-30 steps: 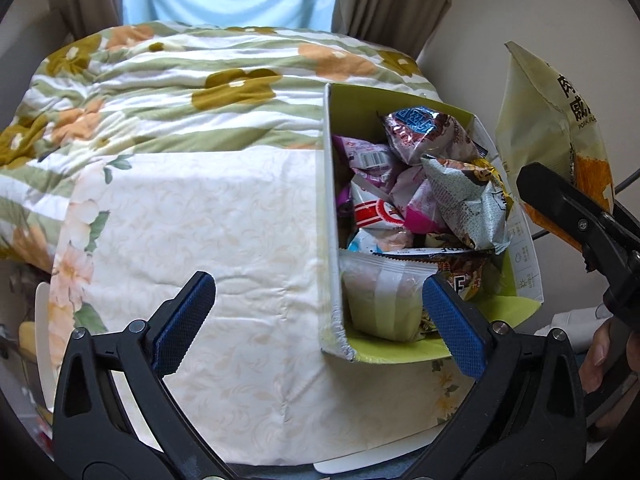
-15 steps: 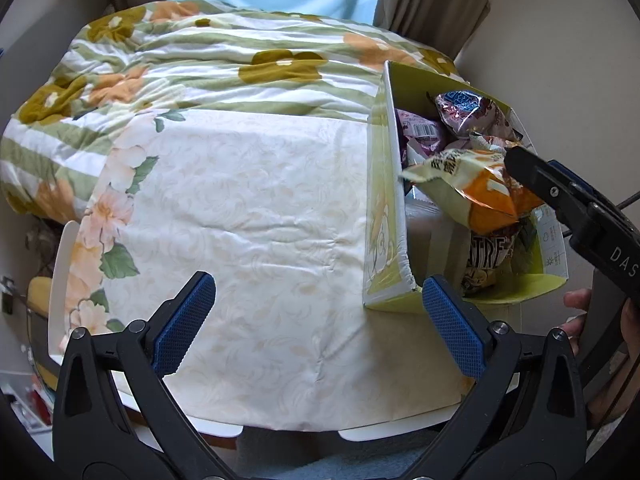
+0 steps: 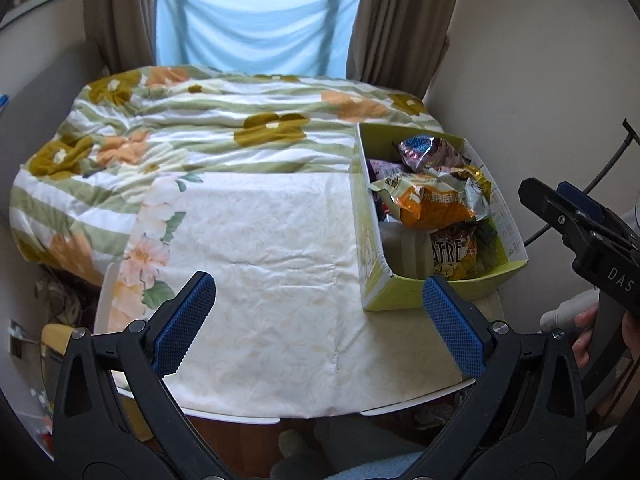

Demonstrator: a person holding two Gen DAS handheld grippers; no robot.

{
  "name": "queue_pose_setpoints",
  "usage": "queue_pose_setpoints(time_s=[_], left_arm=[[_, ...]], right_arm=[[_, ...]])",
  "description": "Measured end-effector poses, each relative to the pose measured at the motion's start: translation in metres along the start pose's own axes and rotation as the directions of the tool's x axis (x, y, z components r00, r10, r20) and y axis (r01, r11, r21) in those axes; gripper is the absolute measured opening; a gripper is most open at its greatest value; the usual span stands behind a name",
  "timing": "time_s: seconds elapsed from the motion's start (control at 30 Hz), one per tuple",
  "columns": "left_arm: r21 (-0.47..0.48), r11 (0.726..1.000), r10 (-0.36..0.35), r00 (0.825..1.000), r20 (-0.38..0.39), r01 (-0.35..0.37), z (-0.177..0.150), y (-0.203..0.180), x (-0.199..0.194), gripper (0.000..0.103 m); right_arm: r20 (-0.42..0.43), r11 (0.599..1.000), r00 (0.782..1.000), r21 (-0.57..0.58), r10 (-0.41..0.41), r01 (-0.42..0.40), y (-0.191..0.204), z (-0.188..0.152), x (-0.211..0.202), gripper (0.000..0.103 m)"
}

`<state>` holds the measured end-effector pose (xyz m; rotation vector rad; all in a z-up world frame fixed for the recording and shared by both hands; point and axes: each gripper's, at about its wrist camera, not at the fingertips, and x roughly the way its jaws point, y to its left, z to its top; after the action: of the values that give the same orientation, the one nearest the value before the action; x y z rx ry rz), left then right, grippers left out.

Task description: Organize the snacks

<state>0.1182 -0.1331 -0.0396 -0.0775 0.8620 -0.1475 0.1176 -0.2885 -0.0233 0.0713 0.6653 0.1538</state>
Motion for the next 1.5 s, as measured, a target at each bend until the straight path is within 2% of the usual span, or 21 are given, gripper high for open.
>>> queue_pose_setpoints(time_s=[0.1,0.2,0.37,0.53,1.0,1.5], left_arm=[[0.043,0.998,0.032,0.994,0.109,-0.037,0.001,-0.002,-0.044,0.103],[0.061,0.994,0.075,0.977,0.202,-0.089,-0.004,-0.002,-0.082,0.103],[0.066,0.989,0.113,0.958,0.265,-0.135,-0.017,0.001,-0.122,0.103],[0.059,0.991,0.103,0.955,0.278,-0.123,-0.031,0.007,-0.137,0.103],[0.057,0.992,0.092,0.955,0.283,-0.112,-0.047,0.007,-0.148,0.103],[0.049,0.991,0.102,0.953,0.286,-0.121,-0.039,0.011,-0.14,0.103]], right_arm=[[0.044,0.999,0.999,0.004,-0.033,0.033,0.01,-0.002,-0.035,0.095],[0.075,0.998,0.995,0.01,-0.059,0.058,0.021,-0.007,-0.066,0.095],[0.095,0.992,0.988,0.004,-0.124,0.124,0.037,-0.022,-0.104,0.095],[0.104,0.982,0.976,0.017,-0.189,0.189,0.047,-0.035,-0.127,0.095],[0.103,0.982,0.977,0.061,-0.185,0.179,0.054,-0.047,-0.141,0.095],[0.108,0.983,0.979,0.074,-0.174,0.166,0.056,-0.045,-0.137,0.095]])
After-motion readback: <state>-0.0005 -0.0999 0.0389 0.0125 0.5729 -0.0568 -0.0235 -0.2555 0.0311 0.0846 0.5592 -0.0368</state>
